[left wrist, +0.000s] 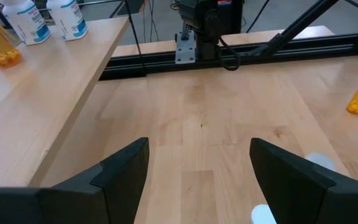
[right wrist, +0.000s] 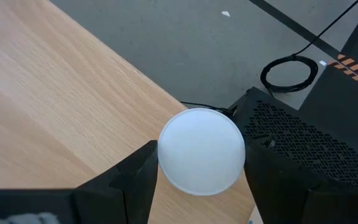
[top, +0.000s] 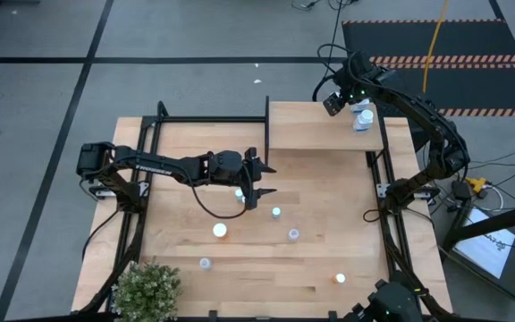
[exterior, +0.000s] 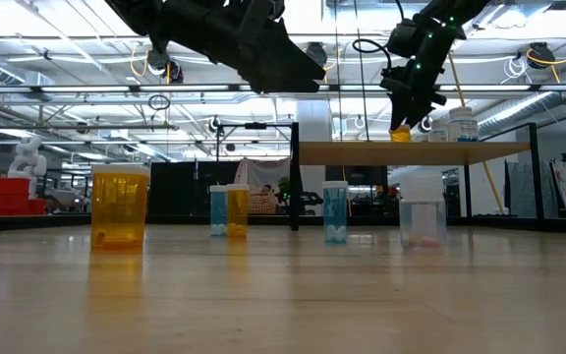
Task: Pick and place medicine bottles onto shelf by color
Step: Put the bottom large orange pill bottle on the shelf
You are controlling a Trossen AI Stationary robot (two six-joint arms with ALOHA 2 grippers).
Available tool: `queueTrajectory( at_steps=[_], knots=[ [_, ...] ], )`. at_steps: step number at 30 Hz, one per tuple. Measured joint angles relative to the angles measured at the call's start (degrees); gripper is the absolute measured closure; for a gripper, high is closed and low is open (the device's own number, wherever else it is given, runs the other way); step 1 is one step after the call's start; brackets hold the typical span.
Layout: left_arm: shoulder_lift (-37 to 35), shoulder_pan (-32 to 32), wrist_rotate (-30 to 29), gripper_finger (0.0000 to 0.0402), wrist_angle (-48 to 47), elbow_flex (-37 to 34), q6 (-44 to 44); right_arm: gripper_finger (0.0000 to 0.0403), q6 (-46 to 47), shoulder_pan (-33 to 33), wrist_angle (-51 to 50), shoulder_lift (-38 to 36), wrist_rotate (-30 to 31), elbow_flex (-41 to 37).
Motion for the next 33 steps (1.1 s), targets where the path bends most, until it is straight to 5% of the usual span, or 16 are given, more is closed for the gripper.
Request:
queueTrajectory(
  at_steps=[25, 33],
  knots=[
    [0.00, 0.00, 0.02, 0.0123, 0.00, 0.00, -0.25, 0.0187, 0.13, 0.02, -0.59, -0.02, -0.07, 0.00],
    [0.00, 0.00, 0.02, 0.0123, 0.00, 0.00, -0.25, 0.0145, 0.02, 0.02, -0.81, -0.02, -0.04, -0.09]
  ],
)
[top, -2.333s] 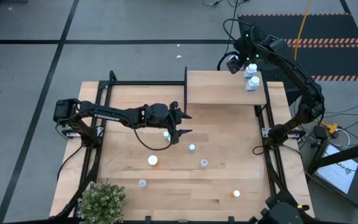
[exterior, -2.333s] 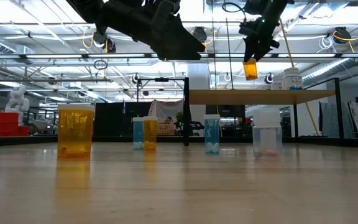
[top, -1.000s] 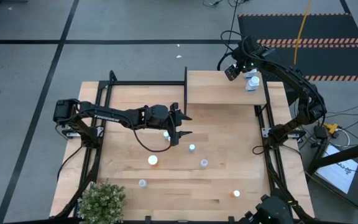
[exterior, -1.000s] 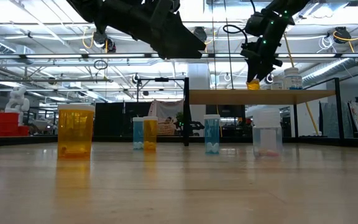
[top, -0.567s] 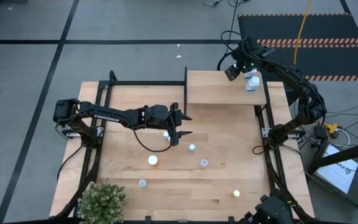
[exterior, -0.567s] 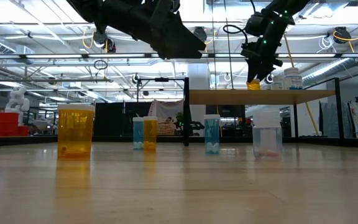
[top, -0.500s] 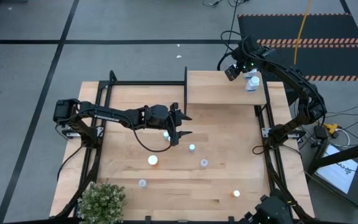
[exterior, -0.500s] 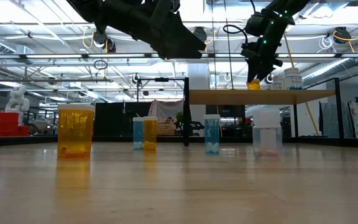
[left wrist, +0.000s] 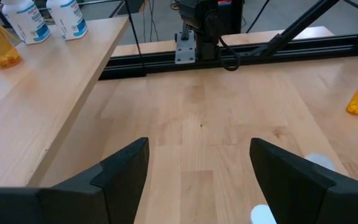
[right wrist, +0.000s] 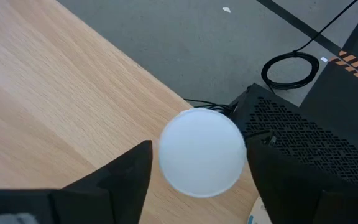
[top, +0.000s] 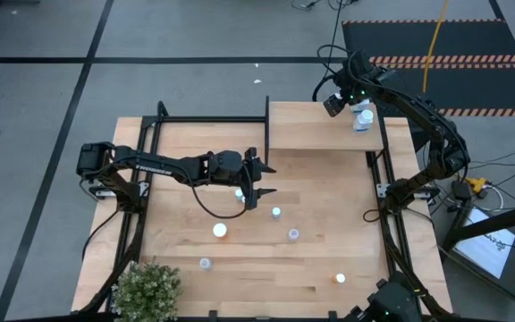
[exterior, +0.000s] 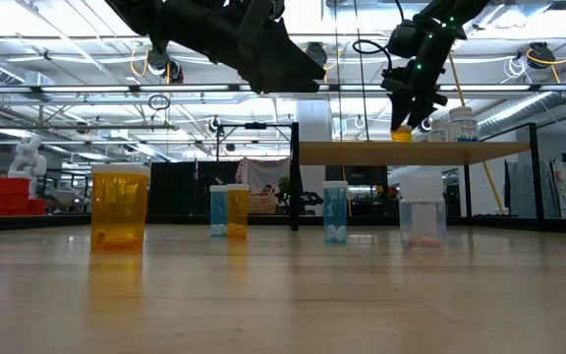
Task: Pick and place medicine bottles onto shelf by color
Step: Put the bottom large orange pill bottle on the shelf, then put the large orange pill bottle on the shelf aligned with the other large orange pill bottle
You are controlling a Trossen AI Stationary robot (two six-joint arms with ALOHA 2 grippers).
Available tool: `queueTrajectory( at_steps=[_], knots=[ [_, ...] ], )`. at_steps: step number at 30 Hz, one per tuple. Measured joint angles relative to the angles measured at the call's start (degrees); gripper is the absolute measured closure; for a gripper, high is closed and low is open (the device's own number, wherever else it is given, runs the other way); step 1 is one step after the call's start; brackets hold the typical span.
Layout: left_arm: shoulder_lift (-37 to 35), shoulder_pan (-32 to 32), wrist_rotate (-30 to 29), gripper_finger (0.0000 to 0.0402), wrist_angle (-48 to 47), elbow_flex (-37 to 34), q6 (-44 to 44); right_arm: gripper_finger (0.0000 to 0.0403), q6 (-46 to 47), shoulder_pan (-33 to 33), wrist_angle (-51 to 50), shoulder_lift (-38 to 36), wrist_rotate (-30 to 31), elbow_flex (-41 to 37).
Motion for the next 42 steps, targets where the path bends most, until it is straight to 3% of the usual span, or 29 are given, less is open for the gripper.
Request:
queueTrajectory(
  at_steps=[8, 19, 23, 30, 34, 42],
  knots=[
    [0.00, 0.00, 0.00, 0.0123, 0.00, 0.00, 0.15, 0.0122, 0.00, 0.23, 1.00, -0.86, 0.07, 0.00],
    [0.00, 0.02, 0.00, 0.0123, 0.07, 0.00, 0.15, 0.0122, 1.27, 4.41, 1.71, -9.87, 0.09, 0.03],
    [0.00, 0.00, 0.00, 0.0123, 0.04, 0.00, 0.16, 0.0122, 3.20, 10.63, 0.79, -13.64, 0.01, 0.04],
    [-0.78, -0.62, -0.11, 0.0124, -0.45, 0.00, -1.58, 0.0128, 9.42, 26.99, 1.52, -19.51, 0.33, -1.54],
    [-3.03, -2.77, -1.20, 0.0124, -0.53, 0.02, -1.64, 0.0139, 11.58, 36.51, 7.60, -23.52, 2.35, -8.12],
    [-8.40, -10.69, -10.10, 0.0124, -6.55, 0.04, -2.06, 0.0151, 13.31, 52.80, 22.41, -29.52, 9.23, -25.81]
  ],
)
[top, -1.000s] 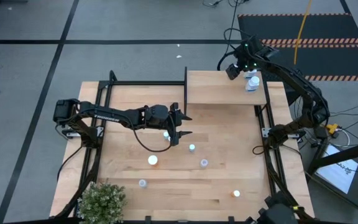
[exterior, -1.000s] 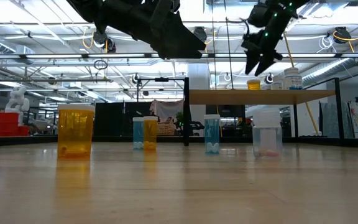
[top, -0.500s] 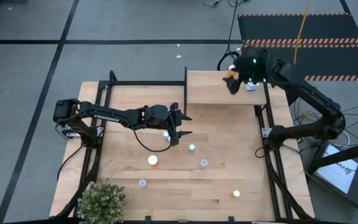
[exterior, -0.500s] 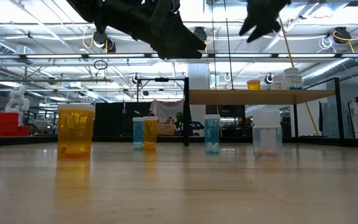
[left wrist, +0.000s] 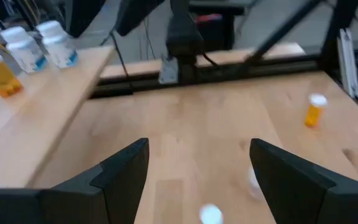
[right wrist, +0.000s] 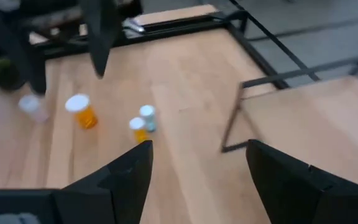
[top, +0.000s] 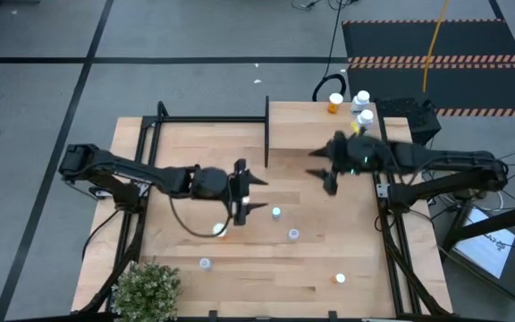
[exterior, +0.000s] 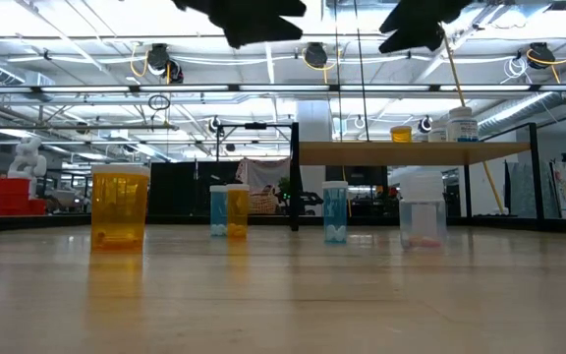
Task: Pick and place medicine bottles onto shelf by color
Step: Put the large orange pill bottle on the shelf aligned with the other large orange pill bottle
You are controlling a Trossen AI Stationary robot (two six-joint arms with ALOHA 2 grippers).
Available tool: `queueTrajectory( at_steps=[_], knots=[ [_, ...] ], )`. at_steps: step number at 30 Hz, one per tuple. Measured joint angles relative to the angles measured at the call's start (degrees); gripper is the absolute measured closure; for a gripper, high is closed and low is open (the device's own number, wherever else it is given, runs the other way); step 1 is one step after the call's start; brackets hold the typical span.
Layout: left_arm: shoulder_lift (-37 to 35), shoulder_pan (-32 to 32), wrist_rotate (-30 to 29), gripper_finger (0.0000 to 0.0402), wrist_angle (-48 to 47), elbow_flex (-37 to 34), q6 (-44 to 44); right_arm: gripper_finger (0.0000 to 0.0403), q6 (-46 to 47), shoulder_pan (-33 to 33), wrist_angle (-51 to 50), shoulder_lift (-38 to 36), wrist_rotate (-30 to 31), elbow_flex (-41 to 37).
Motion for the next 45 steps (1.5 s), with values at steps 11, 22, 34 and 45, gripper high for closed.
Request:
queueTrajectory(
  at_steps=[11, 22, 34, 45],
  knots=[
    [-2.47, -13.43, -15.60, 0.0124, -14.92, -0.02, -10.42, 0.0152, -3.31, 9.80, 21.30, -0.69, -0.05, -16.30],
    [-2.47, -23.99, -18.62, 0.0124, -31.03, -0.01, -28.15, 0.0152, -2.73, 14.32, 23.02, 0.79, 0.14, -16.41],
    [-2.46, -27.00, -20.61, 0.0071, -45.80, -2.93, -38.97, 0.0152, -2.07, 14.50, 23.54, 1.30, 0.36, -16.41],
    [-2.44, -26.64, -20.37, 0.0035, -30.97, -13.31, -40.79, 0.0152, -1.28, 14.50, 23.38, 1.30, -0.01, -16.41]
  ],
)
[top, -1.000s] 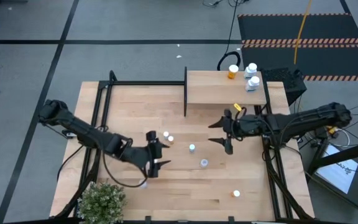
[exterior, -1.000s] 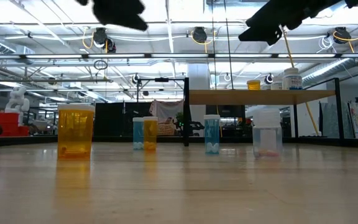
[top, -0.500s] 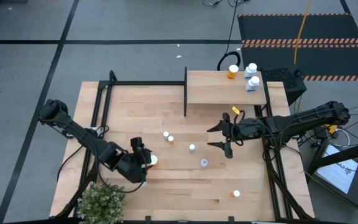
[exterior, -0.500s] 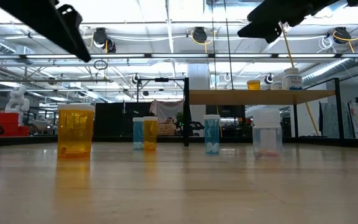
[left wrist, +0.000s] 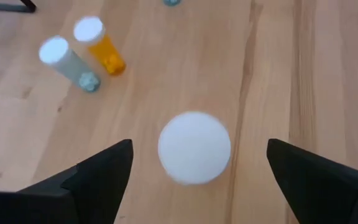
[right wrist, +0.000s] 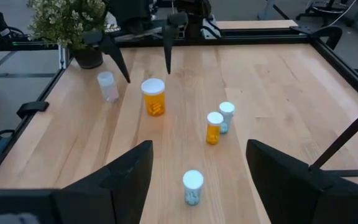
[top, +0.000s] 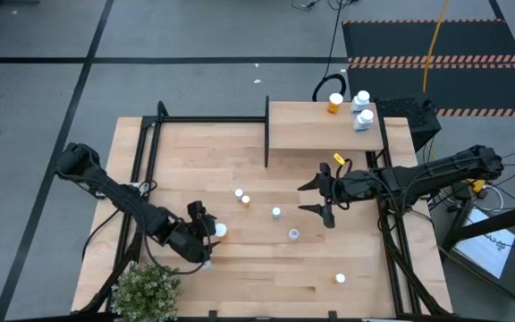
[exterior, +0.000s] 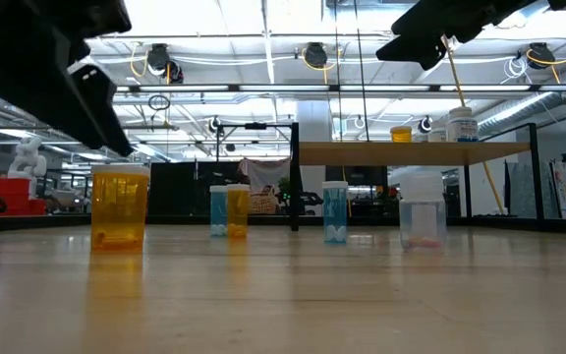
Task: Pick and place medicine bottles onto shelf by color
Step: Put the large orange pill bottle on the shelf aligned with the other large orange pill bottle
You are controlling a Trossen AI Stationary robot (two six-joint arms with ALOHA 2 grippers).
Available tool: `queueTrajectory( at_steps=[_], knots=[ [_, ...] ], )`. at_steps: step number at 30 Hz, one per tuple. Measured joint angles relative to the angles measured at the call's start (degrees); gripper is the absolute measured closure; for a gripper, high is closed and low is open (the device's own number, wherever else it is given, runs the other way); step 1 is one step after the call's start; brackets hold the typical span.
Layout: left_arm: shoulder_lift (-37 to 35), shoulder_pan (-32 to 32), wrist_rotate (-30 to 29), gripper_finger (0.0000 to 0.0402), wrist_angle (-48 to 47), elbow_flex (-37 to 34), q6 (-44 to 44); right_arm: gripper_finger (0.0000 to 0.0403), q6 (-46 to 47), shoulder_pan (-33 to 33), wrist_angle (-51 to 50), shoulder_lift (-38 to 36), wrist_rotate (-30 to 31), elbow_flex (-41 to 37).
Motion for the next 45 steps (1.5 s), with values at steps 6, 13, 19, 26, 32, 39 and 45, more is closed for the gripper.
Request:
queueTrajectory(
  at_steps=[6, 13, 19, 26, 32, 39, 45],
  knots=[
    [0.00, 0.48, -0.19, 0.0057, 0.59, -3.37, -2.79, 0.0152, 0.00, 0.00, -0.02, 0.00, -0.02, 0.02],
    [0.00, 0.46, -0.15, 0.0081, 10.95, -8.83, -2.11, 0.0152, 0.00, 0.00, -0.02, 0.00, -0.04, 0.02],
    [0.00, 1.60, -0.15, 0.0093, 18.80, -12.13, 0.65, 0.0152, -0.02, 0.00, -0.02, 0.00, -0.04, 0.02],
    [0.00, 2.69, -0.19, 0.0113, 23.89, -15.66, 2.38, 0.0152, -0.02, 0.00, -0.04, 0.00, -0.04, 0.04],
    [0.00, 2.64, -0.15, 0.0144, 29.33, -17.27, 5.24, 0.0152, -0.13, 0.00, -0.04, 0.00, -0.06, 0.07],
    [0.00, 2.64, -0.17, 0.0174, 32.19, -17.33, 8.62, 0.0152, -0.05, 0.00, -0.04, 0.00, -0.07, 0.07],
    [0.00, 2.64, -0.19, 0.0185, 32.96, -17.33, 9.26, 0.0152, -0.04, 0.00, -0.02, 0.04, -0.06, 0.07]
  ],
)
